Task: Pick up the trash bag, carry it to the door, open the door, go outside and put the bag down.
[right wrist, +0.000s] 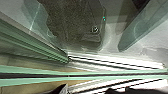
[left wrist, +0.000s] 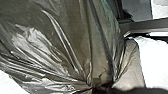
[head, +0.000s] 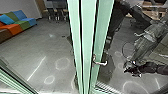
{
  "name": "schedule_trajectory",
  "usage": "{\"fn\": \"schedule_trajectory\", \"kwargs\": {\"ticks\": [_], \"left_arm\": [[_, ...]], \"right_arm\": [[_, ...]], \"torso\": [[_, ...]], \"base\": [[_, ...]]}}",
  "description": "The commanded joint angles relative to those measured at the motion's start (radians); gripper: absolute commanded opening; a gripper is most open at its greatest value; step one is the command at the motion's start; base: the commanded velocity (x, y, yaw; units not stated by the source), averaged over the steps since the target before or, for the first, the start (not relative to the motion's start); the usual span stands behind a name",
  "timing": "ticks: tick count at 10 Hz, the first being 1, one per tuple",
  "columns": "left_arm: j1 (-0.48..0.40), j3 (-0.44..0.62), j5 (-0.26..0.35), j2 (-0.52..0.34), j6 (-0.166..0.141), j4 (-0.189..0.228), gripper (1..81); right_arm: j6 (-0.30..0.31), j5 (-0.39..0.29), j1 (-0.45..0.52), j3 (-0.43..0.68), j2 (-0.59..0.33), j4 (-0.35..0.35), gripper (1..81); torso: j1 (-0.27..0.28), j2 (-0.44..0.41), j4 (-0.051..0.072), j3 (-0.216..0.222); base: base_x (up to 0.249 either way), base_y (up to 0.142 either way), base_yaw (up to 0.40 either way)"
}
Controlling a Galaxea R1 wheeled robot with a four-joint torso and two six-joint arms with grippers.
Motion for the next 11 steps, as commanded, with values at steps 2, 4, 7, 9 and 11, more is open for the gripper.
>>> {"fn": "schedule_trajectory", "kwargs": {"ticks": [2,4,7,9,11], "left_arm": [[-0.003,0.007,0.079,-0.009,0.006,-0.002,1.0],[-0.003,0.007,0.079,-0.006,0.008,-0.001,1.0],[-0.003,0.007,0.078,-0.004,0.008,0.002,1.0],[-0.003,0.007,0.079,-0.004,0.008,0.004,1.0],[-0.003,0.007,0.080,-0.004,0.008,0.004,1.0]], "right_arm": [[0.111,0.022,0.321,0.032,-0.122,-0.107,81.1],[0.111,0.003,0.321,0.076,-0.154,-0.116,81.1],[0.111,-0.040,0.315,0.127,-0.199,-0.158,81.1],[0.109,-0.083,0.309,0.167,-0.242,-0.211,81.1],[0.094,-0.100,0.321,0.179,-0.286,-0.244,81.1]], "torso": [[0.000,0.000,0.000,0.000],[0.000,0.000,0.000,0.000],[0.002,0.001,0.000,0.000],[0.003,0.001,0.000,0.000],[0.004,0.002,0.000,0.000]], "base": [[0.000,0.000,0.000],[0.000,0.000,0.000],[0.000,0.000,0.000],[0.000,0.000,0.000],[0.000,0.000,0.000]]}}
